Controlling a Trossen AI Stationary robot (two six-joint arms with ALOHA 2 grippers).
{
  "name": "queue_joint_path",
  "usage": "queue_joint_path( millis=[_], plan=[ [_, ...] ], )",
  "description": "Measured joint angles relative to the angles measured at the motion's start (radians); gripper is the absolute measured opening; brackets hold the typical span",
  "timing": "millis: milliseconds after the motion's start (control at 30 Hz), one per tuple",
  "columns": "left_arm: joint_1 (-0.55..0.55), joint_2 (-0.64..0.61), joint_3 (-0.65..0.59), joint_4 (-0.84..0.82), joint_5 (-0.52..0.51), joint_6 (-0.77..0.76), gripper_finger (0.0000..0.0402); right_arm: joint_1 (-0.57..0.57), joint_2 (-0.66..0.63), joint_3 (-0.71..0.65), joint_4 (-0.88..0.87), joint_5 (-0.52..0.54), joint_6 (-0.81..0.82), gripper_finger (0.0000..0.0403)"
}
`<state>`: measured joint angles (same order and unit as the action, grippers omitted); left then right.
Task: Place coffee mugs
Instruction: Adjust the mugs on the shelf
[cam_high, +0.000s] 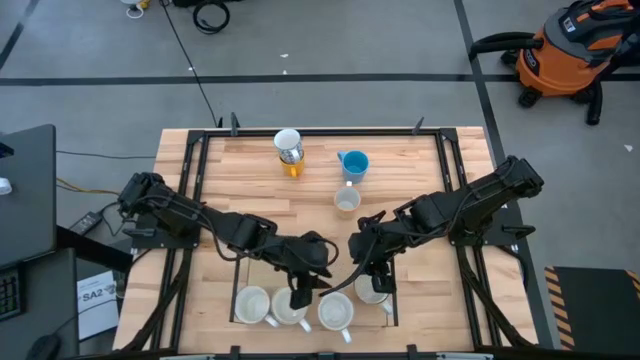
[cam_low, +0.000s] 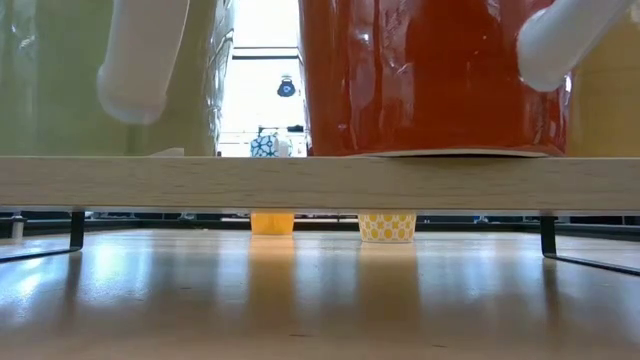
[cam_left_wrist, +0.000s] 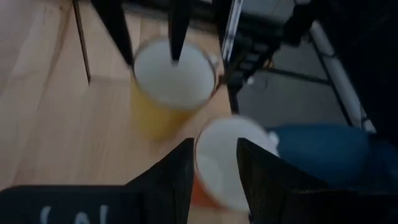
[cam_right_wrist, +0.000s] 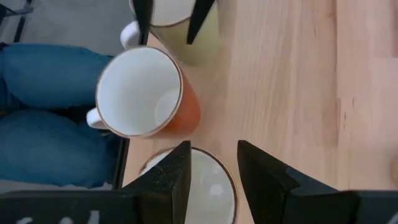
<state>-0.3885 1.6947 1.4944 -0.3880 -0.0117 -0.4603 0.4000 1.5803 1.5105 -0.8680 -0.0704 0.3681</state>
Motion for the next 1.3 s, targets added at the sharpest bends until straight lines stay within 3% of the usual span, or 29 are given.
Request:
queue_joint_path(
  millis=[400,567,867,1033,1133,1300],
  plan=[
    [-0.036,0.008,0.000,0.035,-0.116,-0.053,0.0128,0.000,0.003,0.000,-0.028,-0.001,-0.006,0.0137],
    [-0.054,0.006,0.000,0.001,-0.113,-0.052,0.0128,0.000,0.003,-0.001,0.015,-0.001,-0.005,0.0137],
    [-0.062,-0.143,0.000,-0.185,-0.090,0.102,0.0128,0.000,0.003,-0.001,0.246,-0.001,0.001,0.0137],
    [-0.066,-0.244,0.001,-0.339,-0.133,0.207,0.0128,0.000,0.003,-0.001,0.343,-0.001,0.015,0.0136],
    [-0.070,-0.310,-0.056,-0.345,-0.150,0.240,0.0128,0.000,0.003,-0.002,0.393,0.003,0.030,0.0132],
    [-0.062,-0.448,-0.312,-0.168,-0.140,0.219,0.0128,0.015,0.003,-0.002,0.442,0.055,0.033,0.0125]
  ],
)
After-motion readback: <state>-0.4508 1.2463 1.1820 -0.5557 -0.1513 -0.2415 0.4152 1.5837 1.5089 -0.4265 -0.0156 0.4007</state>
